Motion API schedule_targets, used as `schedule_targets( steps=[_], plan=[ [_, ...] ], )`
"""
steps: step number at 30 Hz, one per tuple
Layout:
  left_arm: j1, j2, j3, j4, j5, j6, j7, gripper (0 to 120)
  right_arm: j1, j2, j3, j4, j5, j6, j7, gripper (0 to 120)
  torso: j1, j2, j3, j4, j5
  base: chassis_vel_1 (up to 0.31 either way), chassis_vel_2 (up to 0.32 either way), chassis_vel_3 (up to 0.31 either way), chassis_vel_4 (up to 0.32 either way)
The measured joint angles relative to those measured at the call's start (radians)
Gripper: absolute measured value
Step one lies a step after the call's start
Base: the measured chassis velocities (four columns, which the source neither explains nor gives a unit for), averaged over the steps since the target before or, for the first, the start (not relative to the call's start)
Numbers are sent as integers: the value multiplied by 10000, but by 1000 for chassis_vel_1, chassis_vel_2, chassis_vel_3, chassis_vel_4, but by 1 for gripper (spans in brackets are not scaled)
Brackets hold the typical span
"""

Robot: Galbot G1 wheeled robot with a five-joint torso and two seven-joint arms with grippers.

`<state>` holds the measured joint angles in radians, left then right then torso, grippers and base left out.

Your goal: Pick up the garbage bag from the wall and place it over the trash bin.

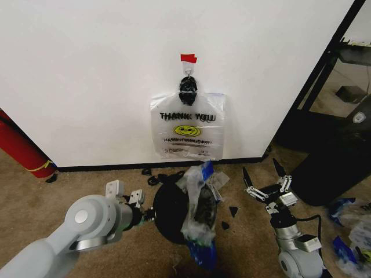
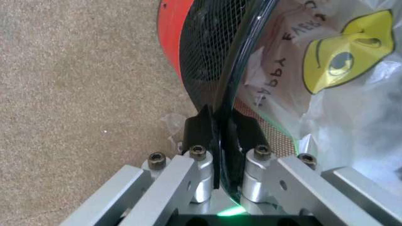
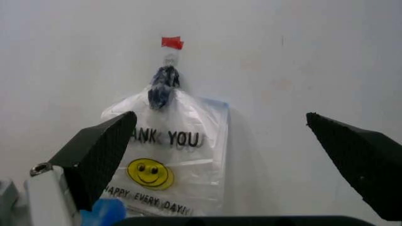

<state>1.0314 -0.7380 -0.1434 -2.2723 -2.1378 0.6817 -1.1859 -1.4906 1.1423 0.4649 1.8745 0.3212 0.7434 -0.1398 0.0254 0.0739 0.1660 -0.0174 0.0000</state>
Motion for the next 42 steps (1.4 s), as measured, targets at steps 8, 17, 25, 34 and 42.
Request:
schedule_targets(
  steps=[8,17,25,34,42],
  plan=[
    [-259,-251,402,895,-112,82,-46,1,-24,55,-96,33,-115,13,0,100,0,0,0,3,0,0,0,0,0],
    [-782,-524,718,1866,99,262,63,1,-63,54,-72,14,-165,6,0,100,0,0,0,4,2,0,0,0,0],
    [-1041,-736,821,1981,901,529,417,10,3,41,-90,-61,-185,-47,5,100,0,1,1,0,-1,0,0,0,0],
    [-891,-405,467,1084,3722,267,2067,44,135,137,-293,-200,-232,-53,8,100,0,1,1,2,-1,0,0,0,0],
    [-528,-39,46,-114,6235,-43,3255,69,193,103,-334,-306,-227,-53,17,100,0,1,1,3,0,0,0,0,0]
  ],
)
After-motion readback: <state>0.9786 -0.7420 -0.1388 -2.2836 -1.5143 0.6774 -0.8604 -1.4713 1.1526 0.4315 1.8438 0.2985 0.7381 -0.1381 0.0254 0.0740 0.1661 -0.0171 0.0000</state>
